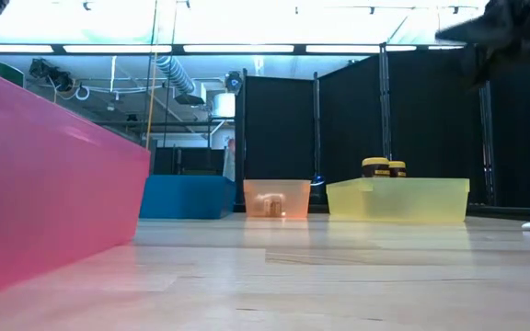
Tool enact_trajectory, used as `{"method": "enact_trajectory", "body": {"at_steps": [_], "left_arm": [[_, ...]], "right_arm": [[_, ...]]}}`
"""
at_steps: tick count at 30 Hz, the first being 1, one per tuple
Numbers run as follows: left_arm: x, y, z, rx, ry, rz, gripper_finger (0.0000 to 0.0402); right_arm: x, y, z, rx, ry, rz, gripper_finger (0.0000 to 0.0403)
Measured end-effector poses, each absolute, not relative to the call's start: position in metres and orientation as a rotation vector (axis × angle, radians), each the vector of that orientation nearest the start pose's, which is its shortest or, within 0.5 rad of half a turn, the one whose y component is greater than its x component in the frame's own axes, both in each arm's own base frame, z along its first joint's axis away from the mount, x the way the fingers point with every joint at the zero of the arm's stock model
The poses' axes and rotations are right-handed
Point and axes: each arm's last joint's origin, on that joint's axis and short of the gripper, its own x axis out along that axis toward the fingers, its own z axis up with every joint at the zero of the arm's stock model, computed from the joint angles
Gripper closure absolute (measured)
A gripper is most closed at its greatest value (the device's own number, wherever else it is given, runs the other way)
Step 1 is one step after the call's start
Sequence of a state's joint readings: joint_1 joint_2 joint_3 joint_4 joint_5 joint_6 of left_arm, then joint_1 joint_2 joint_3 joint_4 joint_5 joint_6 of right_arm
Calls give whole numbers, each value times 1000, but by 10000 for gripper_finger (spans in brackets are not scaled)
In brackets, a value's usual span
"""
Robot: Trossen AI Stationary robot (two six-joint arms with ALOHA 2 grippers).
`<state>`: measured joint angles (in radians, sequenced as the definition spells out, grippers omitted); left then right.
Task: Sort spices by type
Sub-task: Return to Home Position
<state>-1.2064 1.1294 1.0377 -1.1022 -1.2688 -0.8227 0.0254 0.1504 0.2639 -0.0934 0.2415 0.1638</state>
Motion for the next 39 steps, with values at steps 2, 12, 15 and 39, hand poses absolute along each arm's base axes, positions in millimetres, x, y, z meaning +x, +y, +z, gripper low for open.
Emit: {"method": "enact_trajectory", "body": {"at_steps": [2,12,15,39], "left_arm": [[92,-164,296,297,306,200,126],[94,-169,265,215,263,205,126],[95,-168,261,218,249,216,126],[99,-177,257,142,339,128,126]], "right_arm": [[95,-5,216,166,-23,-215,142],[105,-5,167,213,-23,-227,144],[105,-5,166,213,-15,-240,144],[105,-6,160,110,56,-292,147]]}}
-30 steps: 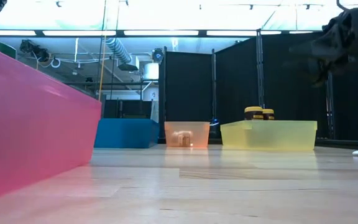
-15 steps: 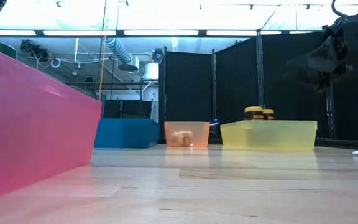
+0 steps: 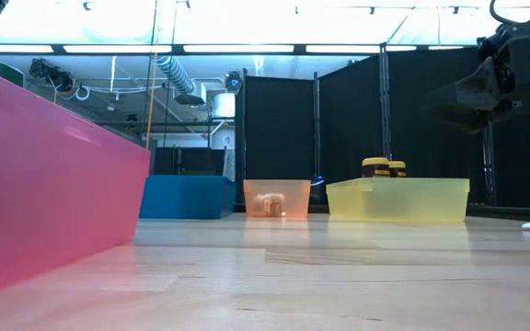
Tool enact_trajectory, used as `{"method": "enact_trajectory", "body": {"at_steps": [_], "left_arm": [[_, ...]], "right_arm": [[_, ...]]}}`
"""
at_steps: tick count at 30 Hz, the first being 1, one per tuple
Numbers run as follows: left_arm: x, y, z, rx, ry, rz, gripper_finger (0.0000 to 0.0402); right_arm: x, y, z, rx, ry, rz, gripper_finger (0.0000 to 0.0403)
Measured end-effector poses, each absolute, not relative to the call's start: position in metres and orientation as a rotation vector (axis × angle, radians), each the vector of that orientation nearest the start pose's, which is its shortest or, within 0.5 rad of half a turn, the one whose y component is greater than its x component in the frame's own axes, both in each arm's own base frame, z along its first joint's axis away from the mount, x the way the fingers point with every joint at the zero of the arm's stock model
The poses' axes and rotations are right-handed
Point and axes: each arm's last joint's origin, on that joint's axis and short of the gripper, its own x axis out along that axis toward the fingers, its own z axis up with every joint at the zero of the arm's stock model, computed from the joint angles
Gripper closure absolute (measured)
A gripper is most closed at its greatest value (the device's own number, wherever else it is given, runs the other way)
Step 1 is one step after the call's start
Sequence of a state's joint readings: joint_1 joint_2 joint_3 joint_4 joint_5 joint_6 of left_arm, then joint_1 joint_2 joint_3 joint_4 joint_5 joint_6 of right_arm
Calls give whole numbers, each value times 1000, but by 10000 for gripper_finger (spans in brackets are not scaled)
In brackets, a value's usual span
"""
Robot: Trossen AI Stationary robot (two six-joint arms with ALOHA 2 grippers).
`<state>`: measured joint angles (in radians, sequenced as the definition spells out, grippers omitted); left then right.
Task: Sort spices by type
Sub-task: Return to Home Position
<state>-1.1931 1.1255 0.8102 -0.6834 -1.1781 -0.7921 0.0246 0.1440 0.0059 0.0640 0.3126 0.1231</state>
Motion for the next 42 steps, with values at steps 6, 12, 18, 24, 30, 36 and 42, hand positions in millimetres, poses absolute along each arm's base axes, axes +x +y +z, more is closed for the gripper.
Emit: {"method": "enact_trajectory", "body": {"at_steps": [6,12,18,24,30,36,42], "left_arm": [[106,-196,272,34,304,-31,126],[114,-225,317,105,23,-848,126],[115,-199,332,86,7,-1151,126],[117,-156,340,47,91,-857,126],[91,-117,349,59,-42,-841,126],[65,-78,318,-78,-153,-752,126],[52,-60,285,-164,-209,-738,126]], "right_arm": [[105,-6,160,84,59,-291,148],[105,-6,160,81,59,-291,148],[105,-6,160,89,58,-291,146],[105,-6,160,84,59,-292,145],[105,-6,160,65,62,-291,146],[105,-6,160,54,63,-291,143],[105,-6,160,55,63,-291,145]]}}
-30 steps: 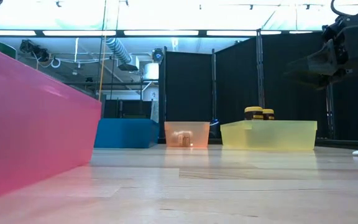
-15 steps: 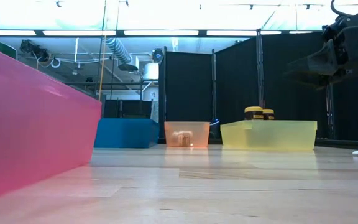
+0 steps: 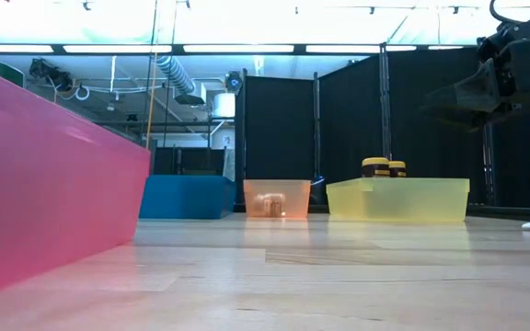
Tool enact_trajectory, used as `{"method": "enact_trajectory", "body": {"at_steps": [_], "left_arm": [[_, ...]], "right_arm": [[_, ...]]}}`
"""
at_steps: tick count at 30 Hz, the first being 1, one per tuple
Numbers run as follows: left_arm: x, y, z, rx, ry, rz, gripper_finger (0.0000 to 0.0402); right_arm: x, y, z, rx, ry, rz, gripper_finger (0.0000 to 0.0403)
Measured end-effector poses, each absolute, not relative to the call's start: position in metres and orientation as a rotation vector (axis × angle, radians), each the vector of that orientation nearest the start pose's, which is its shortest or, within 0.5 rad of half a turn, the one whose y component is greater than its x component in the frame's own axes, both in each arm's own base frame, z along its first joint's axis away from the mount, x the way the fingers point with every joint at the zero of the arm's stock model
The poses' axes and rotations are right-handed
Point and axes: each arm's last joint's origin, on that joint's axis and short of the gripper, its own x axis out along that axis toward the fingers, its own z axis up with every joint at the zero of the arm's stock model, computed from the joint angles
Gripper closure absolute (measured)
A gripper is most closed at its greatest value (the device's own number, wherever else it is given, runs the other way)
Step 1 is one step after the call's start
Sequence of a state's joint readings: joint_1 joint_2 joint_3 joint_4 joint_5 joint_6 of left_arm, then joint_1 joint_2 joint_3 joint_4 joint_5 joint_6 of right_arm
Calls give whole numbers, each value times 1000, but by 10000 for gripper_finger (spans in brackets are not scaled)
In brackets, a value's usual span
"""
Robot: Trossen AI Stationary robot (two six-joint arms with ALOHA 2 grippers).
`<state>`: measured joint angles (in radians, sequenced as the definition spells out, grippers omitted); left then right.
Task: Sort spices by type
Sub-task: Return to Home Position
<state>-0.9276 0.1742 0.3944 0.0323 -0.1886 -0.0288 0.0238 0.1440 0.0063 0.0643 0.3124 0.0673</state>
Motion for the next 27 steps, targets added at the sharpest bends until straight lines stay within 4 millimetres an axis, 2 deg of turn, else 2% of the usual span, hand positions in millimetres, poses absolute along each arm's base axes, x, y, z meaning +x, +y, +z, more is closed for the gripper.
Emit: {"method": "enact_trajectory", "body": {"at_steps": [8,21,27], "left_arm": [[47,-54,248,-203,-221,-741,126],[58,-68,203,-152,-141,-724,126],[62,-72,184,-83,-178,-709,126]], "right_arm": [[105,-6,160,43,65,-290,144],[105,-6,160,43,72,-290,146],[105,-6,160,43,71,-290,142]]}}
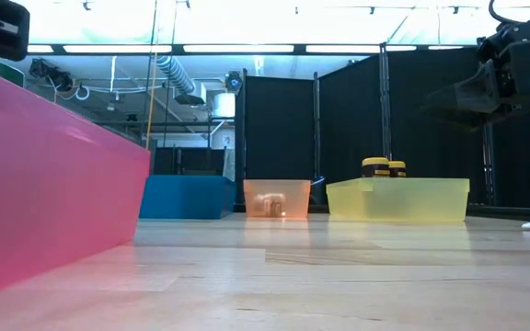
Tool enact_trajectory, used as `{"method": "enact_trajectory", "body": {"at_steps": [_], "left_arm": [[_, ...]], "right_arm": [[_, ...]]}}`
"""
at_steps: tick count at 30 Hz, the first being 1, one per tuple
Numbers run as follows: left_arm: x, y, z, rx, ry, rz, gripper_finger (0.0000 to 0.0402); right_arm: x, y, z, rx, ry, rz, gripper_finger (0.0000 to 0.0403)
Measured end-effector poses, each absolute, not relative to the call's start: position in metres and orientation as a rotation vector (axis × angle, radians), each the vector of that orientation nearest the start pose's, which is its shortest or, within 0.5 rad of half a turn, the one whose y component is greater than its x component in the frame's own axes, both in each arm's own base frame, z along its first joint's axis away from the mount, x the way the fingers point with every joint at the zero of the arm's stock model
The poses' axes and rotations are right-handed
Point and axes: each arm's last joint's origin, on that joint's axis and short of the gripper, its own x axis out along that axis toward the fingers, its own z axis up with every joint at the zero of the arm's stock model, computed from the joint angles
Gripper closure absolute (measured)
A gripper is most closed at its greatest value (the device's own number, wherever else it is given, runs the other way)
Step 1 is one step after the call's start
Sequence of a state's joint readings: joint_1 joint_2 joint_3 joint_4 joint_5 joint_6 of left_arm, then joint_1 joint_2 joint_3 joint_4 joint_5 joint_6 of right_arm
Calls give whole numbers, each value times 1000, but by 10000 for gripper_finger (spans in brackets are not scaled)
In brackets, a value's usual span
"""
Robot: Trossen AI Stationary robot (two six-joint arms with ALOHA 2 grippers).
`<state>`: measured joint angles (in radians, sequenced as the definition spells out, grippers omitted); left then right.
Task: Sort spices by type
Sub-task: Return to Home Position
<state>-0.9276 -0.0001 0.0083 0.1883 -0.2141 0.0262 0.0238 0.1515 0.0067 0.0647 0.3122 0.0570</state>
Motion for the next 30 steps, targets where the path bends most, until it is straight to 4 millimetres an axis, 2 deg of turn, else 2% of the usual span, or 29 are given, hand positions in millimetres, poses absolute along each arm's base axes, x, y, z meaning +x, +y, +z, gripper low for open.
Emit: {"method": "enact_trajectory", "body": {"at_steps": [12,14,19,23,25,30], "left_arm": [[62,-72,182,-108,-111,-719,126],[60,-70,191,-103,-114,-709,126],[50,-55,232,-52,-95,-687,126],[46,-50,245,-51,-123,-666,126],[48,-52,238,-57,-97,-668,126],[58,-65,204,-83,-75,-670,126]], "right_arm": [[105,-6,160,43,70,-290,140],[105,-6,160,43,70,-290,139],[105,-6,160,43,70,-290,141],[105,-6,160,43,69,-290,142],[105,-6,160,44,69,-290,141],[105,-6,161,45,62,-290,139]]}}
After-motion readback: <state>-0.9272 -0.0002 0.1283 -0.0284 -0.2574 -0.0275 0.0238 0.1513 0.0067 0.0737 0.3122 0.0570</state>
